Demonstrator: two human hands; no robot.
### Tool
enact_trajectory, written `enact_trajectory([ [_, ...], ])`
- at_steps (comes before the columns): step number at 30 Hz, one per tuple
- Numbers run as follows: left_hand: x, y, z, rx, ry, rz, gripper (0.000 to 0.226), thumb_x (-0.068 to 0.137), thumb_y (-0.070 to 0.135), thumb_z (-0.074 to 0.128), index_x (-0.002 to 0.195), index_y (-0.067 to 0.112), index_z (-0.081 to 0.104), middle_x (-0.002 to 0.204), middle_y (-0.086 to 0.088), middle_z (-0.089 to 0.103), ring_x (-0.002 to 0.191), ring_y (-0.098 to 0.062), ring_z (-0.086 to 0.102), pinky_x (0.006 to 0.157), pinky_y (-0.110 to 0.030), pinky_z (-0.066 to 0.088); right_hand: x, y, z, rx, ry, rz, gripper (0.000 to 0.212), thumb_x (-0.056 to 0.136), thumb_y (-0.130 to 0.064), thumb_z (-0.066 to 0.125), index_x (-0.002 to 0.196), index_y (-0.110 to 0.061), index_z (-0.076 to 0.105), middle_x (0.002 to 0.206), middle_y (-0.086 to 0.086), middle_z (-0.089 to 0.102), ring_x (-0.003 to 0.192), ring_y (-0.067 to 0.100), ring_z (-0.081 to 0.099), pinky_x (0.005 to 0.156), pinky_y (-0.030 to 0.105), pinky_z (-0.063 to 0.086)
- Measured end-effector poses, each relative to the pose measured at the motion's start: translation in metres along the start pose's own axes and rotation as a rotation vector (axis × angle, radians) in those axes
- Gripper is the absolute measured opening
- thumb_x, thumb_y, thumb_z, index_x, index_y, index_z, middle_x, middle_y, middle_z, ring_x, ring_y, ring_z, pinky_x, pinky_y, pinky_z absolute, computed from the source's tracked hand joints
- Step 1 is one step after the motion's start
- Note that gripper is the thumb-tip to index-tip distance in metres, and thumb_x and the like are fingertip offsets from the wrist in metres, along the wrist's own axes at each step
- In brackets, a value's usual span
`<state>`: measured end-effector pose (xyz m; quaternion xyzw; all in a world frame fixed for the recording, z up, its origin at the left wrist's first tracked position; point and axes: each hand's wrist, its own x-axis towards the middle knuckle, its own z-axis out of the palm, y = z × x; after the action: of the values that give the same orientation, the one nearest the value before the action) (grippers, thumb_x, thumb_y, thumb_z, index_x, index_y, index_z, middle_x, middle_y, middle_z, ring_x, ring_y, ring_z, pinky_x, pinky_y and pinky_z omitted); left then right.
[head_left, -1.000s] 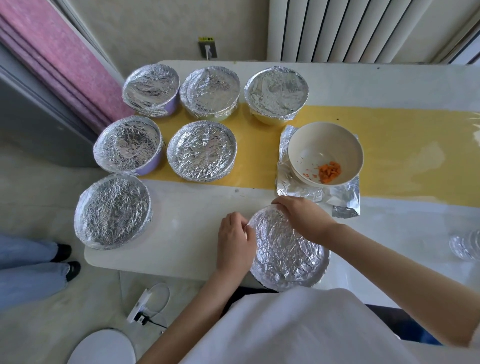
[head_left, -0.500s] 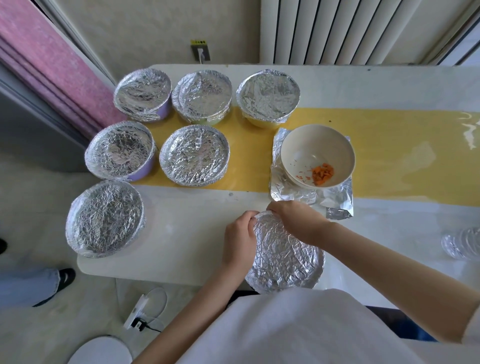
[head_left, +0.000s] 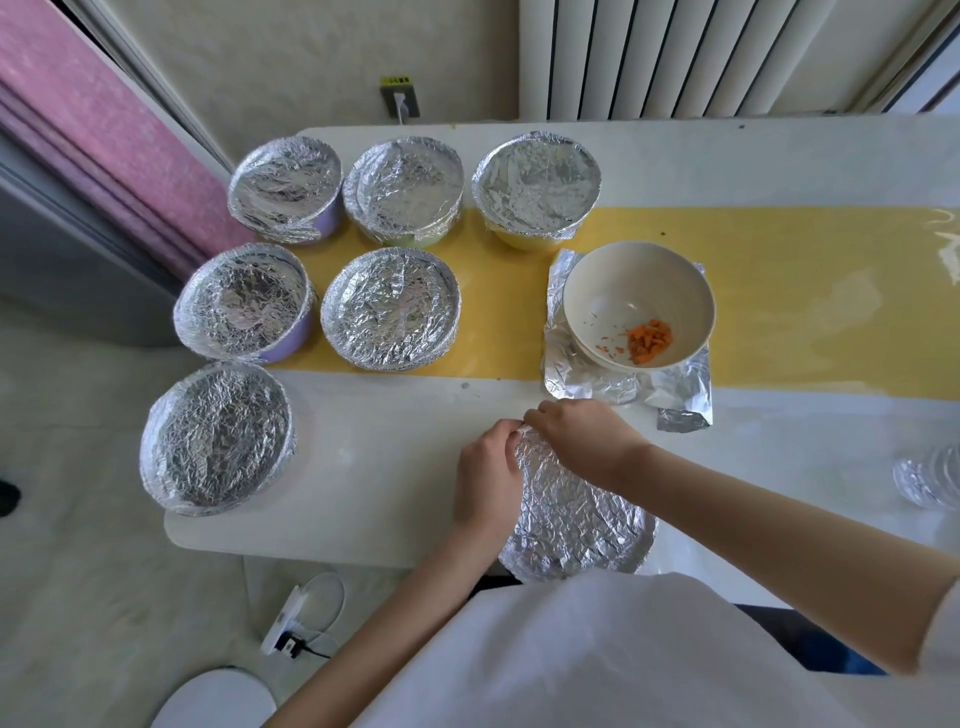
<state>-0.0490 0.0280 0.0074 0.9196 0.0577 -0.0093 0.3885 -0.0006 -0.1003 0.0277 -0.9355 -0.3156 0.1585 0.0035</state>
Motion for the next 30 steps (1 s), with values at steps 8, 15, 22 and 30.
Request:
enact_trajectory([
  [8,0.001,-0.001,-0.002,0.070,-0.077,0.001,0.016,0.096,0.006,0.044,0.102,0.003,0.058,0.085,-0.018,0.066,0.077,-0.035,0.061,0.063,-0.037,0.041,0.002,0.012,0.005,0.311,0.022,0.084,0.030,0.095,-0.004,0.039,0.116,-0.015,0.056,0.105,0.005,0.065,0.088,0.025,0.062,0.069,0.033,0.046],
  [15,-0.002,-0.008,-0.011,0.102,-0.136,-0.064,0.013,0.099,0.009,0.035,0.100,0.004,0.046,0.083,-0.013,0.057,0.077,-0.035,0.053,0.059,-0.035,0.026,-0.010,0.020,0.013,0.594,0.067,0.229,0.028,0.099,-0.014,0.038,0.115,-0.012,0.061,0.100,0.013,0.068,0.088,0.030,0.063,0.079,0.043,0.048],
  [22,0.006,-0.008,-0.002,-0.021,-0.067,0.041,0.013,0.094,0.007,0.048,0.099,0.003,0.059,0.096,-0.006,0.054,0.084,-0.024,0.055,0.075,-0.029,0.042,-0.008,0.022,0.002,0.543,-0.018,0.229,0.027,0.100,-0.015,0.037,0.103,-0.004,0.062,0.089,0.014,0.066,0.073,0.022,0.053,0.064,0.031,0.036],
  [30,0.008,-0.005,0.003,0.010,-0.027,0.088,0.012,0.091,0.001,0.051,0.090,0.001,0.063,0.087,0.000,0.044,0.082,-0.025,0.051,0.075,-0.033,0.043,-0.005,0.022,0.002,0.531,-0.040,0.246,0.025,0.097,-0.008,0.041,0.095,-0.008,0.066,0.080,0.010,0.063,0.072,0.025,0.054,0.066,0.032,0.040],
])
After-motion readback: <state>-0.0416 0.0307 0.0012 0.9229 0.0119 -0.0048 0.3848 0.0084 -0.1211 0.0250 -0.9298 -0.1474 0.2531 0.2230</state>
